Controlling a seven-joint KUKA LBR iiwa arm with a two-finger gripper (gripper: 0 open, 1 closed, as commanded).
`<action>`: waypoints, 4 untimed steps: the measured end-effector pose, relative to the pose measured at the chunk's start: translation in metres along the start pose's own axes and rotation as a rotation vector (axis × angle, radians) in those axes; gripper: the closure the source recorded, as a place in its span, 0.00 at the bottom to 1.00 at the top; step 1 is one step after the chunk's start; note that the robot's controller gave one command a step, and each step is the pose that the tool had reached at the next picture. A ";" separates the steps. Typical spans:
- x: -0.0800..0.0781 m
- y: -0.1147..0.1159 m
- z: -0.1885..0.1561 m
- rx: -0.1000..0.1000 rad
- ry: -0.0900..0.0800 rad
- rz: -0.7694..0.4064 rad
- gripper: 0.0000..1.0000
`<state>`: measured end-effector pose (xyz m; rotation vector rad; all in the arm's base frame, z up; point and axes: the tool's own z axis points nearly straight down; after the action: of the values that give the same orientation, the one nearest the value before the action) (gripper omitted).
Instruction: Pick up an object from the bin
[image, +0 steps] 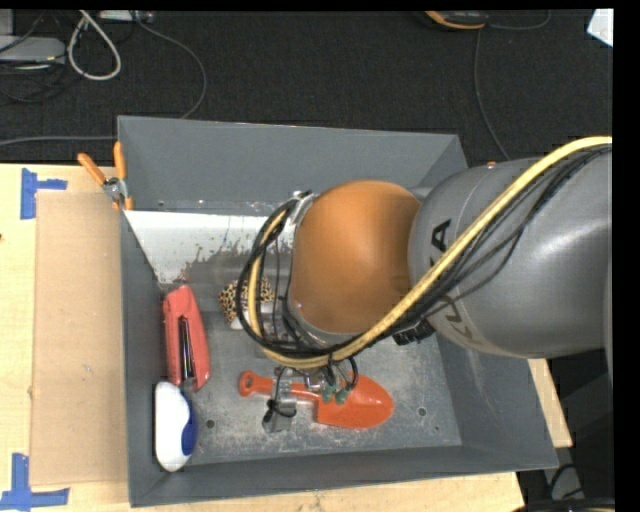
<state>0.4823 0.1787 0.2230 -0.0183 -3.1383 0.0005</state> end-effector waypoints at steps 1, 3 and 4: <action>0.000 0.000 0.000 0.000 0.000 0.000 0.00; -0.007 -0.017 0.020 0.000 0.004 0.032 0.00; -0.013 -0.017 0.017 -0.001 0.003 0.071 0.00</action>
Offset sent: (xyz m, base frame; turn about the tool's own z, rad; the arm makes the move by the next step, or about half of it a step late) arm 0.0015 -0.0212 -0.0058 0.0116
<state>0.4946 0.1616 0.2056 -0.1295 -3.1323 -0.0005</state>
